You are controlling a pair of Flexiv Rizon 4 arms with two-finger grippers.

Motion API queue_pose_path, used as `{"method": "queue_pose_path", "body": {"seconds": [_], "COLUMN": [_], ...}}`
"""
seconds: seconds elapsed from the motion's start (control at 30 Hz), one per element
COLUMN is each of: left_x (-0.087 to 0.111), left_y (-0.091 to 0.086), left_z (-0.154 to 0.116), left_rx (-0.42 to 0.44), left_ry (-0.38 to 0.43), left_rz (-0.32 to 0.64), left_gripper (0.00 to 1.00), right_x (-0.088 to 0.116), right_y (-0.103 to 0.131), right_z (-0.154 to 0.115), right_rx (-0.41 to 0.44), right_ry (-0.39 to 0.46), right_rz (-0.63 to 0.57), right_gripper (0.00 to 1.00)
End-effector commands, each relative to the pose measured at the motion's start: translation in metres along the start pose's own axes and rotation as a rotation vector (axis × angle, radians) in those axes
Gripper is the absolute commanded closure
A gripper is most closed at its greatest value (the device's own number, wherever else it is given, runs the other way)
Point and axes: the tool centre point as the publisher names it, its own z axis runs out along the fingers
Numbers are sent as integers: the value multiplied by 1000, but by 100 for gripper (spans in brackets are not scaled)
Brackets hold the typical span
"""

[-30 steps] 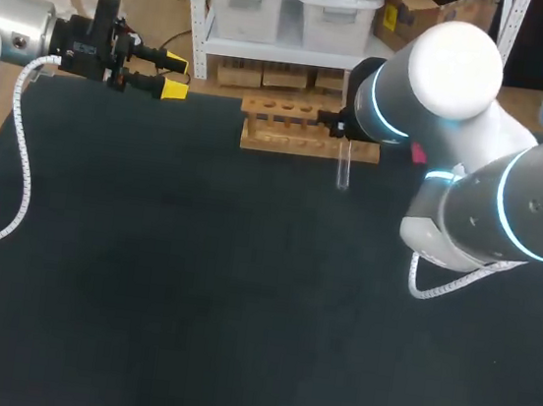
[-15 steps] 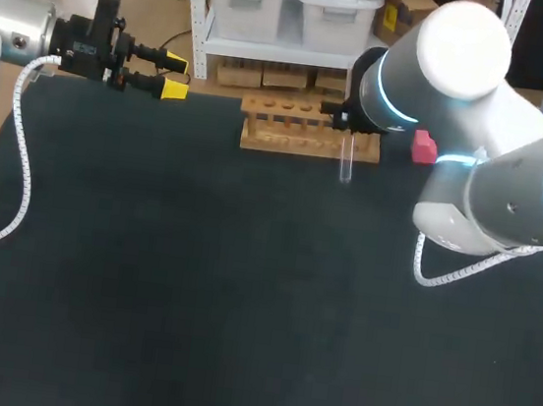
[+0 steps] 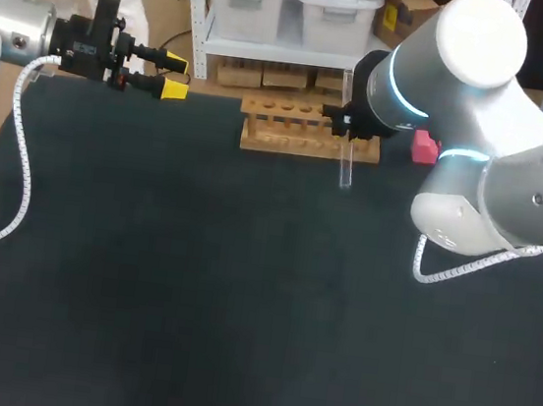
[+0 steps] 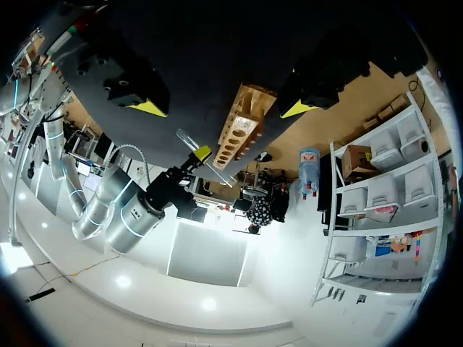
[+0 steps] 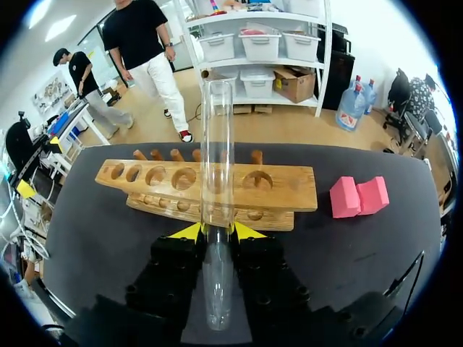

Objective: Grasp the test tube, adjust it, and insert it.

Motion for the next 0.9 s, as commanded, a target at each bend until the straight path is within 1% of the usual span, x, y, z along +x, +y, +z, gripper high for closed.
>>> {"method": "queue_pose_path", "body": {"seconds": [0.03, 0.2, 0.6, 0.83, 0.9], "left_x": [1, 1, 1, 1, 1], "left_y": [0, 0, 0, 0, 0], "left_z": [0, 0, 0, 0, 0], "left_rx": [1, 1, 1, 1, 1], "left_ry": [-1, -1, -1, -1, -1], "left_rz": [2, 2, 2, 2, 2], "left_gripper": [0, 0, 0, 0, 0], "right_x": [-6, -5, -2, -3, -4], "right_y": [-1, -1, -4, -4, -4], "right_z": [4, 7, 6, -10, -16], "right_rx": [-13, -18, -14, -7, -2], "right_ry": [98, 118, 125, 43, -6], "right_rz": [-4, -6, 4, 24, 22], "right_gripper": [100, 100, 100, 100, 100]}}
